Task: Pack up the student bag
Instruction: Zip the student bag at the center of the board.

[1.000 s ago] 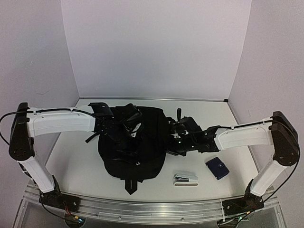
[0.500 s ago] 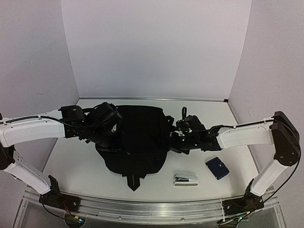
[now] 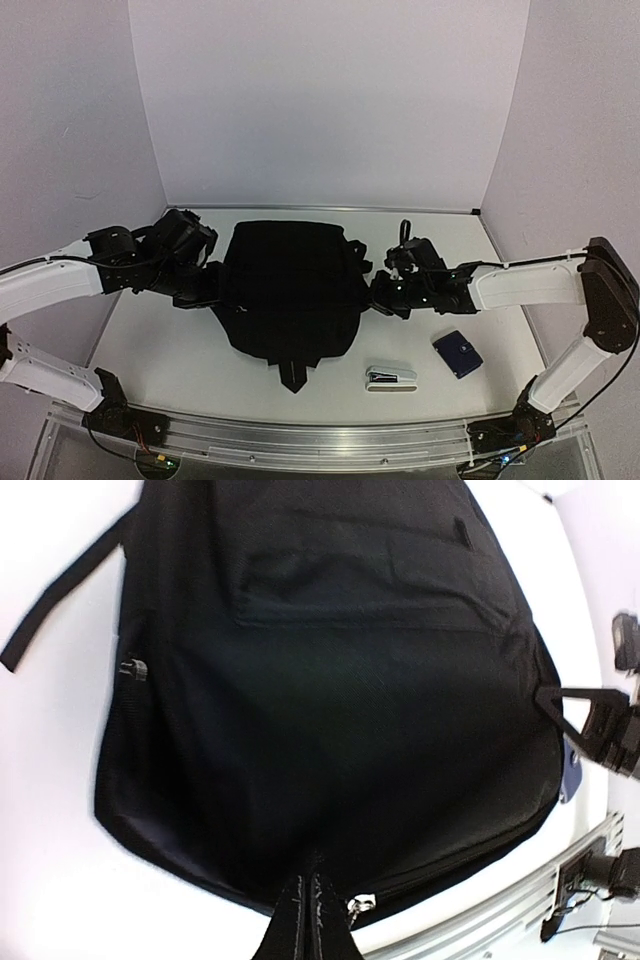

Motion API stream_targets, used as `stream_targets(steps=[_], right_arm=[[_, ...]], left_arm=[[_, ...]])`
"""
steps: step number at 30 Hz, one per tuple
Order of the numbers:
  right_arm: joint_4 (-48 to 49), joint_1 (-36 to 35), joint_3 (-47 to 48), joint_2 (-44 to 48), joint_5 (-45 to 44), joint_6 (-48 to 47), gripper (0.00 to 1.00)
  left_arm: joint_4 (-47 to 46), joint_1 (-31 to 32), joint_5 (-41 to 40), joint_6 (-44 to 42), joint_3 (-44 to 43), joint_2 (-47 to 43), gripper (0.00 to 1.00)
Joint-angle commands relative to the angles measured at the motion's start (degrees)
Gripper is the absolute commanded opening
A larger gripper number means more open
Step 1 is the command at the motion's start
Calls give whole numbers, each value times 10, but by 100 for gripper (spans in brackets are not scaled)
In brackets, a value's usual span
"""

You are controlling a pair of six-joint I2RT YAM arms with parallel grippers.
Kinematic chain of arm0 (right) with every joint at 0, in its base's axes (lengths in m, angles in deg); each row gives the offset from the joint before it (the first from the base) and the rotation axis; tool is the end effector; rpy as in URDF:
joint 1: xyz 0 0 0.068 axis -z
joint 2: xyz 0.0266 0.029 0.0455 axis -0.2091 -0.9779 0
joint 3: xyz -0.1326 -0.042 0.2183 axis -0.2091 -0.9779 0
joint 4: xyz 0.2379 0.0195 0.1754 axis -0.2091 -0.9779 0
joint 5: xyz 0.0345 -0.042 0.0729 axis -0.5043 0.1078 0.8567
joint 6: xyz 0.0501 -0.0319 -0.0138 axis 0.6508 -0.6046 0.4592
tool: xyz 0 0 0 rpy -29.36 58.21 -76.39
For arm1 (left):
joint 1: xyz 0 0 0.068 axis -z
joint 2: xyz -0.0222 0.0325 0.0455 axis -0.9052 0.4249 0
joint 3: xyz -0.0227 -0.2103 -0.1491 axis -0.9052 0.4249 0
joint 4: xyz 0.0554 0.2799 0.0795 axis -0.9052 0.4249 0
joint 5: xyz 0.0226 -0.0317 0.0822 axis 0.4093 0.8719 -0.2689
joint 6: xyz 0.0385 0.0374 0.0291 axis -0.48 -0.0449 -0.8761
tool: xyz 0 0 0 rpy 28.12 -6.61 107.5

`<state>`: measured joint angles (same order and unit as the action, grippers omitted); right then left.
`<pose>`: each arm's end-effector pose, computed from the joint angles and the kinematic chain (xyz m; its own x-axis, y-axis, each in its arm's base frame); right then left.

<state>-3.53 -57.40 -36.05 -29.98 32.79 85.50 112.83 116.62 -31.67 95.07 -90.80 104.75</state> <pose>0.2574 0.2670 0.1511 -0.8729 0.2514 -0.4182 -0.1050 0.7401 0.6643 0.1823 -0.2223 0.2607 -0.8709 -0.0740 -0.4858 0.1357 0.9139 -0.3825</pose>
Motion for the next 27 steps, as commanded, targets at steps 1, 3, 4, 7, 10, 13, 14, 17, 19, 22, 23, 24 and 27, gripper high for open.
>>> stream_targets(steps=[1,3,4,7,10,13,14,17,19,22,23,24,27], right_arm=[[-17,26,-17,27,-57,-1,0],[-18,29,-19,30,-57,-2,0],[-18,29,-19,31,-57,-5,0],[-13,29,-9,40,-46,-52,0],[-14,27,18,66,-24,-143,32],[-19,5,42,120,-10,-232,74],[-19,-11,51,137,-7,-265,81],[-35,-91,85,157,-21,-356,90],[-46,-131,114,136,-20,-389,90],[-66,-187,170,73,-28,-431,87],[-75,-204,191,48,-34,-446,86],[-83,-218,211,25,-40,-460,84],[-98,-246,262,-36,-51,-498,79]], left_arm=[[0,-38,-33,-24,9,-60,0],[0,-41,-31,-29,11,-70,0],[-7,-41,-23,-34,12,-73,0],[-53,-41,38,-57,23,-72,0],[-128,-41,135,-86,41,-57,0],[-171,-41,199,-91,42,-40,0],[-175,-41,203,-92,40,-36,0],[-177,-41,198,-87,37,-34,0],[-179,-41,194,-78,38,-40,0],[-178,-41,181,-66,43,-52,0],[-175,-41,176,-63,45,-56,0],[-172,-41,171,-61,47,-59,0],[-162,-41,163,-56,51,-64,0]])
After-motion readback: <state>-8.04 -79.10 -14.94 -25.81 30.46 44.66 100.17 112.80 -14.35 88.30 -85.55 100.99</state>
